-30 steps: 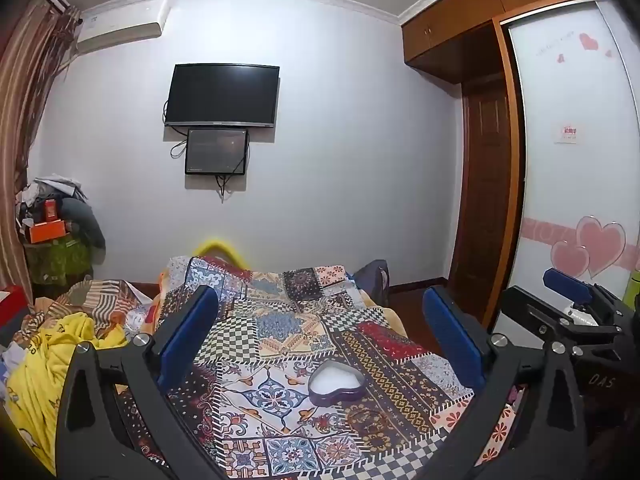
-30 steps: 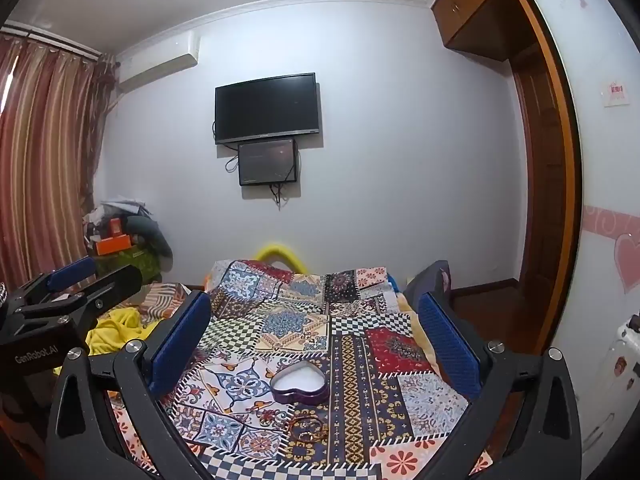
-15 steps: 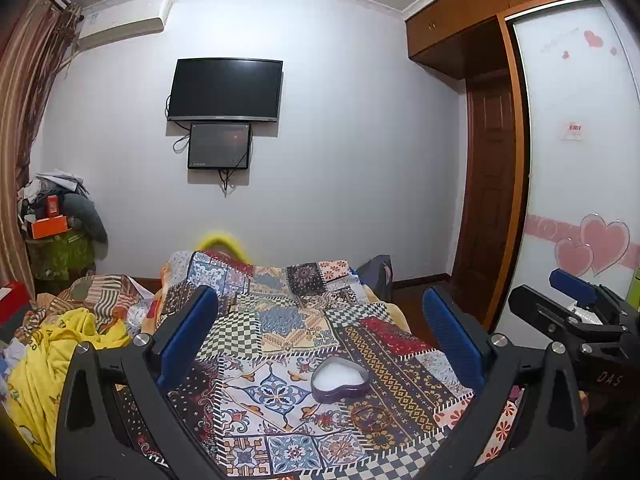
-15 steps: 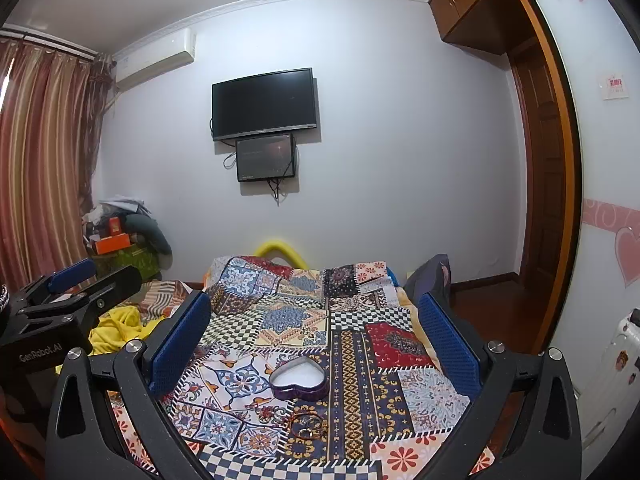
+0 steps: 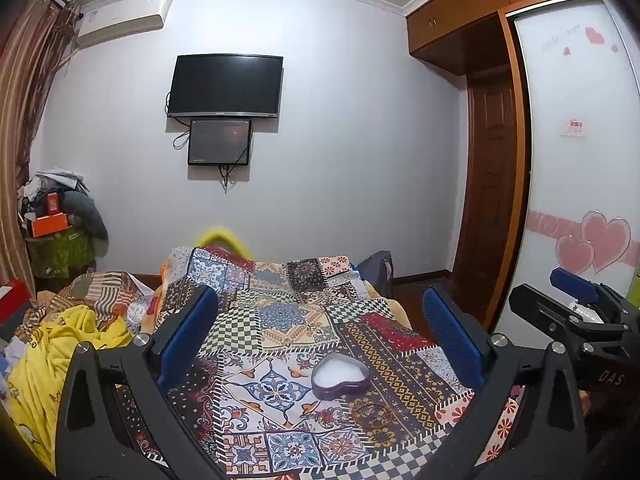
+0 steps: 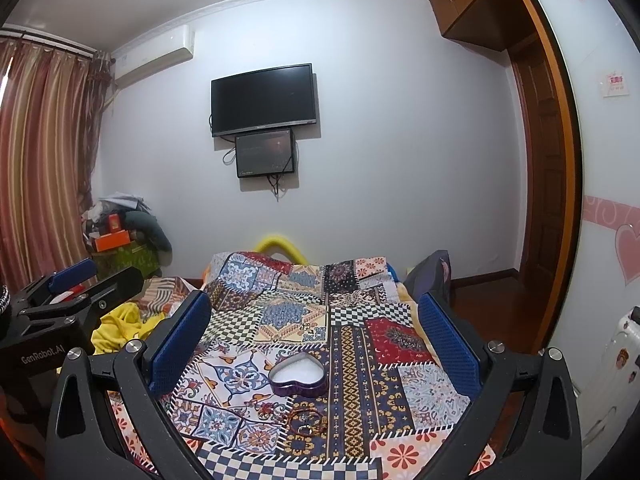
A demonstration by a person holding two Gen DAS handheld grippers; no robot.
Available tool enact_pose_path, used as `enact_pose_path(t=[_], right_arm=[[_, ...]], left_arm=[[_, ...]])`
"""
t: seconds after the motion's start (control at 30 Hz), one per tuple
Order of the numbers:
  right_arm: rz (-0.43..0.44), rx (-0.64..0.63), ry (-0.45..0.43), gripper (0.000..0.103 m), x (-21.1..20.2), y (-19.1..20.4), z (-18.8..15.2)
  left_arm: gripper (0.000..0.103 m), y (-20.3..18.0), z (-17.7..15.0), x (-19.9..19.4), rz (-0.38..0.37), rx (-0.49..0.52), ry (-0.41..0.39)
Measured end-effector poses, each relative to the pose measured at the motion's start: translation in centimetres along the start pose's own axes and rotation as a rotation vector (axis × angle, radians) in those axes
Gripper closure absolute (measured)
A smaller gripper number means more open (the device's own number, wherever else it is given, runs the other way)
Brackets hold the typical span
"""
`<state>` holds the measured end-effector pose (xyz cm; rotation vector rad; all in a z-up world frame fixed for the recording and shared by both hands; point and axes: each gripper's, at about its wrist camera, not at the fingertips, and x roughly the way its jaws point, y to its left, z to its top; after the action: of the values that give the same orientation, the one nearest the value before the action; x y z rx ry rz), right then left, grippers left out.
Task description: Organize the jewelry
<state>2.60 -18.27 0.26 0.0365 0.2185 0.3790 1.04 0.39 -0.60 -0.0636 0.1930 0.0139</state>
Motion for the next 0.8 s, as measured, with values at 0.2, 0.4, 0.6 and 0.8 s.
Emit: enact_pose_path(t=[0.2, 0.4, 0.6, 0.8], right_arm=[[0.001, 0.000, 0.002, 0.000, 0.01, 0.04, 0.09], [0.001, 0.000, 0.004, 0.000, 0.02, 0.21, 0.20], [0.001, 0.000, 0.003, 0.000, 0.02, 0.23, 0.19], [0.002, 0.001, 0.006, 0.000, 0.02, 0.28, 0.23]], left_arm=[[0.000, -0.09, -0.05, 0.12, 0.007, 0.004, -0.005], [0.000, -0.38, -0.25, 0.17, 0.015, 0.012, -0.011], [0.000, -0.29, -0.28, 0.13, 0.008, 0.010, -0.008], [0.000, -0.04, -0.15, -0.03, 0.007, 0.002, -0.009]])
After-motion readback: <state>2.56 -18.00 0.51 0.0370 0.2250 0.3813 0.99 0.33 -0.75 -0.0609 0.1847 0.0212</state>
